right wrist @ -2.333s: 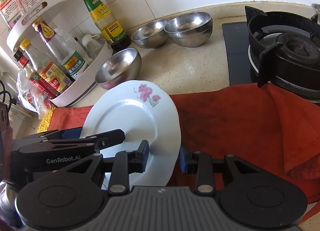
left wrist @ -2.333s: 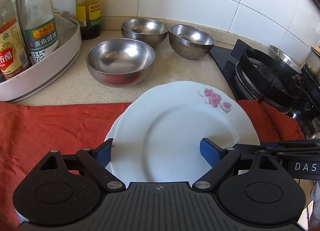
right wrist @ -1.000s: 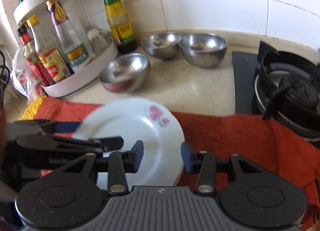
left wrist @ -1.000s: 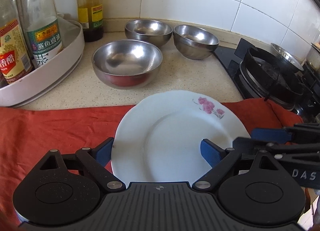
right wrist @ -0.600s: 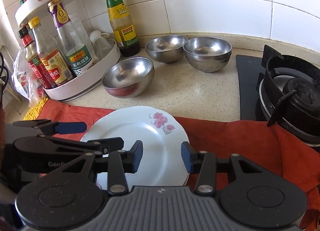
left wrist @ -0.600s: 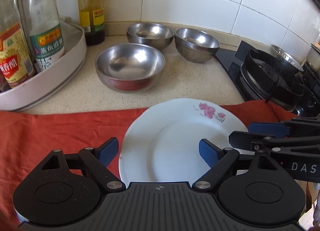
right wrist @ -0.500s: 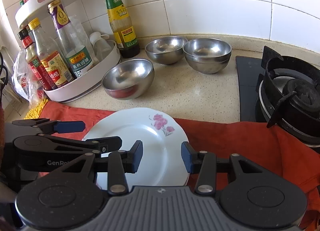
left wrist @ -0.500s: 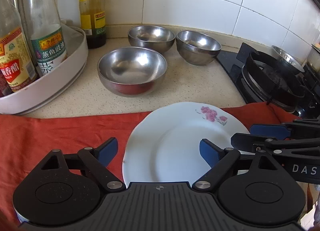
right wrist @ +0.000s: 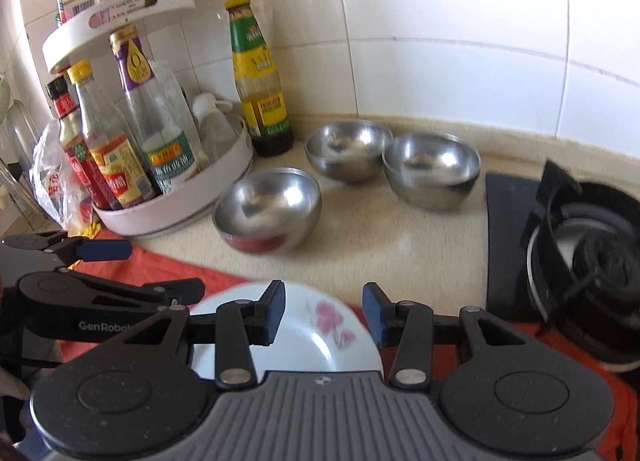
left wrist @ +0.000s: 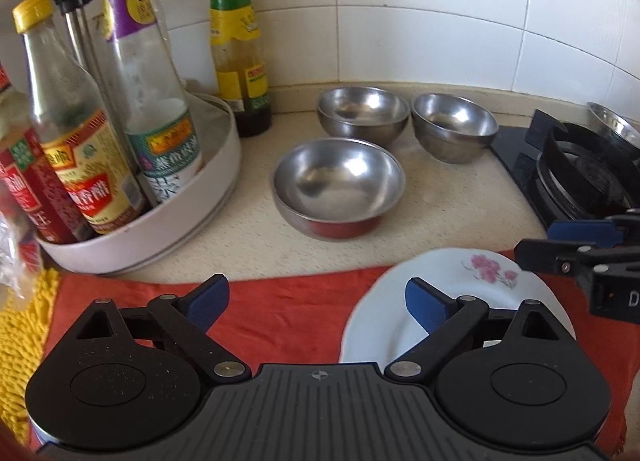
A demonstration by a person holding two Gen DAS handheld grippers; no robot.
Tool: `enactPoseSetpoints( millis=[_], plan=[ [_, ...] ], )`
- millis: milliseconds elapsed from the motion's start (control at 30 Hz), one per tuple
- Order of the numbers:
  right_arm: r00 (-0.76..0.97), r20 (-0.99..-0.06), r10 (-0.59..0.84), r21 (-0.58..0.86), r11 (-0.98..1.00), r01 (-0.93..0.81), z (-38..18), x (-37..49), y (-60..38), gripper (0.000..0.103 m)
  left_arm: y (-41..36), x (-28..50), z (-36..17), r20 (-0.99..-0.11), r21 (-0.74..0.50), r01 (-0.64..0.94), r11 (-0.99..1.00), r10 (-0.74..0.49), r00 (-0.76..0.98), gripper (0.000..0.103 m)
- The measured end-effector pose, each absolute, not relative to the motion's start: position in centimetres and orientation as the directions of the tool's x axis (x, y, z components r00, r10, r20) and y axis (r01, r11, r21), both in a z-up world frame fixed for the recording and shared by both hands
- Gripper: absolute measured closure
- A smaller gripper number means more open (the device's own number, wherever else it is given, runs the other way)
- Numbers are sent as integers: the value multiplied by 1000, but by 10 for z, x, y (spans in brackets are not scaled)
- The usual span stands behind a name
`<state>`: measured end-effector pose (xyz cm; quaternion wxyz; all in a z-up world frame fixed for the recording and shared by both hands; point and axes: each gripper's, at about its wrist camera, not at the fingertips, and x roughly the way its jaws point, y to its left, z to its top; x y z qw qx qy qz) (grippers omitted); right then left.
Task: Organize plates and bowls
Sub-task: 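Move both grippers to the rim of the large steel bowl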
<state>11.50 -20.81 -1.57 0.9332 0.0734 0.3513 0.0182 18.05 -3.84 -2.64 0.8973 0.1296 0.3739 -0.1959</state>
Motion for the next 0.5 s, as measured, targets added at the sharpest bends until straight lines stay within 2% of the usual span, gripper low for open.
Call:
enactPoseSetpoints(
  millis=[300,500],
  plan=[
    [786,-609,105,138,990,-25,7,138,-204,58,-38,191,-12,-690,137,424,895,-220,689,1],
    [785,-609,117,142,989,-38,11,154,-203,58,-40,201,-6,-685,117,415,902,-229,691,0]
  ],
)
